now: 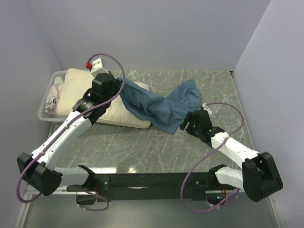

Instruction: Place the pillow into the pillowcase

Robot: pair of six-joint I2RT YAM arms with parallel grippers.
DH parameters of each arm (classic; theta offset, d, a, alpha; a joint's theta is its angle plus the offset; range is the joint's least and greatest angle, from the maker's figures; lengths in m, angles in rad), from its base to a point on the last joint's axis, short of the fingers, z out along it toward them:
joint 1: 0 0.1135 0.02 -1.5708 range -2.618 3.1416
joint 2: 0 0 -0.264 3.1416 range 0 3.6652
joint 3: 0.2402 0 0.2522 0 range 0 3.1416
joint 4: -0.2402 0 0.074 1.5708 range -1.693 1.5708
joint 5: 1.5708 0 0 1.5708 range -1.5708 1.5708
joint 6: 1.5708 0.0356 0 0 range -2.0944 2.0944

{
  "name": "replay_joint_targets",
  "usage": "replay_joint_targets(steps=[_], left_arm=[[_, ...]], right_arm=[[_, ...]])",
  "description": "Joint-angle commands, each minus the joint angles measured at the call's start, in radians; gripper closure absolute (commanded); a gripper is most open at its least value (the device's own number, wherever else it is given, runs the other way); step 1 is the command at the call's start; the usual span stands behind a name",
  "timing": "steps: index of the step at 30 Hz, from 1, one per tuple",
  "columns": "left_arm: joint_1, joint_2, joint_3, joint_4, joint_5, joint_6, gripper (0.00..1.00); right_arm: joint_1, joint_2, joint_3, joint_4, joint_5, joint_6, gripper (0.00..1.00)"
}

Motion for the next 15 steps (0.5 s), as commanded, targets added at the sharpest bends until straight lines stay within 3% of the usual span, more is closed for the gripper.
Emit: replay_joint_targets(steps=[1, 4, 13, 15], left_arm=[[0.012, -0.012, 0.004, 0.017, 0.022, 0.015, 0.99], [0.014, -0.012, 0.015, 0.008, 0.022, 0.023, 0.99], [0.023, -0.004, 0.036, -0.006, 0.028, 0.034, 0.99], [0.026, -0.001, 0.046, -0.011, 0.026, 0.040, 0.99]], right_arm=[[0.000, 0.013, -0.029, 0.237, -0.022, 0.079, 0.28], [0.017, 0.121, -0.011, 0.303, -0.099, 0.099, 0.36], [0.135, 0.322, 0.008, 0.371, -0.078, 0.168, 0.43], [0.135, 0.325, 0.018, 0.363, -0.064, 0.168, 0.53]])
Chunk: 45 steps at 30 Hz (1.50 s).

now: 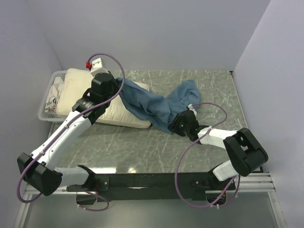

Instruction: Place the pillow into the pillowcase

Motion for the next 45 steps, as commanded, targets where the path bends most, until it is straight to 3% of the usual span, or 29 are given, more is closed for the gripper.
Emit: replay_joint_targets(steps=[1, 3, 8, 10, 13, 18, 24, 31, 36, 40, 45], left_arm=[[0.009, -0.002, 0.052, -0.013, 0.008, 0.033, 0.99], [0.017, -0.007, 0.073, -0.019, 0.004, 0.048, 0.99], [0.063, -0.014, 0.155, -0.059, 0.000, 0.086, 0.99], [0.086, -0.023, 0.193, -0.068, 0.000, 0.097, 0.99], [0.112, -0.043, 0.233, -0.084, 0.000, 0.108, 0.99], [0.132, -0.094, 0.284, -0.120, 0.013, 0.109, 0.99], [0.139, -0.157, 0.330, -0.169, -0.012, 0.126, 0.99], [0.138, -0.226, 0.314, -0.119, 0.167, 0.122, 0.99], [0.138, -0.126, 0.363, -0.087, 0.443, 0.143, 0.98], [0.138, 0.002, 0.399, 0.031, 0.517, 0.108, 0.97], [0.138, 0.217, 0.578, 0.169, 0.612, 0.062, 0.99]], right_arm=[[0.012, 0.021, 0.047, -0.015, 0.043, 0.022, 0.77], [0.009, -0.040, 0.128, -0.106, 0.097, -0.012, 1.00], [0.003, -0.294, 0.389, -0.497, 0.250, -0.162, 1.00], [-0.011, -0.373, 0.579, -0.656, 0.327, -0.208, 1.00], [-0.054, -0.433, 0.790, -0.772, 0.372, -0.271, 1.00], [-0.121, -0.448, 1.042, -0.859, 0.380, -0.309, 1.00], [-0.174, -0.465, 1.184, -0.936, 0.372, -0.339, 1.00], [-0.226, -0.424, 1.301, -0.973, 0.389, -0.360, 1.00], [-0.297, -0.301, 1.338, -0.935, 0.367, -0.359, 1.00], [-0.408, -0.134, 1.405, -0.898, 0.204, -0.299, 1.00], [-0.552, -0.066, 1.537, -0.876, 0.039, -0.218, 1.00]])
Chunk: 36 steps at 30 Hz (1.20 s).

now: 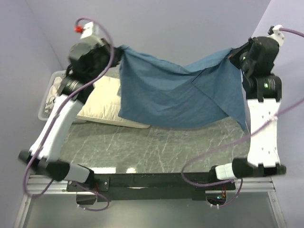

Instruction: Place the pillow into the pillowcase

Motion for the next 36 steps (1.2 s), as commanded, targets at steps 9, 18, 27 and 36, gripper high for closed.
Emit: replay_joint_targets(steps=[9, 18, 27, 36], left_arm=[[0.005, 0.028, 0.036, 0.318, 0.155, -0.111, 0.99], [-0.241, -0.346, -0.859, 0.498, 0.013, -0.238, 0.99], [-0.596, -0.279, -1.418, 0.720, -0.247, -0.571, 0.99], [-0.792, -0.235, -1.359, 0.446, -0.497, -0.748, 0.99]], right_arm=[[-0.242, -0.058, 0.023, 0.040, -0.286, 0.108, 1.00], [-0.242, -0.601, -1.026, 0.290, -0.411, 0.082, 0.50], [0.041, -0.739, -1.457, 0.428, -0.285, 0.114, 0.41], [0.300, -0.317, -1.339, 0.608, -0.037, 0.131, 0.37]])
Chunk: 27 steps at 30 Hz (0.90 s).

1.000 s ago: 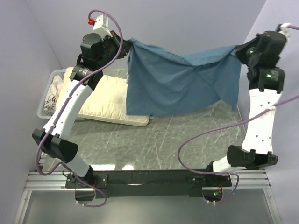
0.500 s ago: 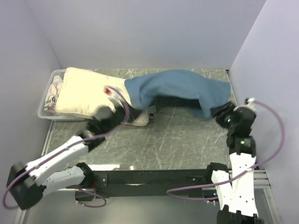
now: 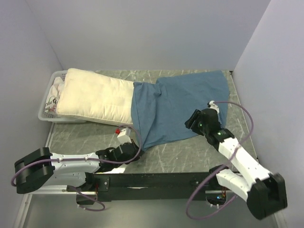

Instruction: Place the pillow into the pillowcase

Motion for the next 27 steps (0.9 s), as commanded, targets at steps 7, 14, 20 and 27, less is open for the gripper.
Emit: replay_joint_targets(steps=[7, 14, 20, 27], left_arm=[[-0.098, -0.078, 0.139, -0.284, -0.203, -0.125, 0.98], [-0.098, -0.234, 0.099, -0.312, -0.198, -0.091, 0.94], [-0.118, -0.252, 0.001, -0.315, -0.128, -0.175, 0.99], [-0.138, -0.379, -0.099, -0.318, -0.100, -0.247, 0.97]], right_arm=[[-0.044, 0.477, 0.244, 0.104, 0.221, 0.030, 0.36], [0.017, 0.448, 0.219, 0.167, 0.120, 0.007, 0.38], [0.303, 0.472, 0.382, 0.079, 0.210, -0.033, 0.37], [0.471, 0.681, 0.724, 0.050, 0.193, -0.116, 0.36]])
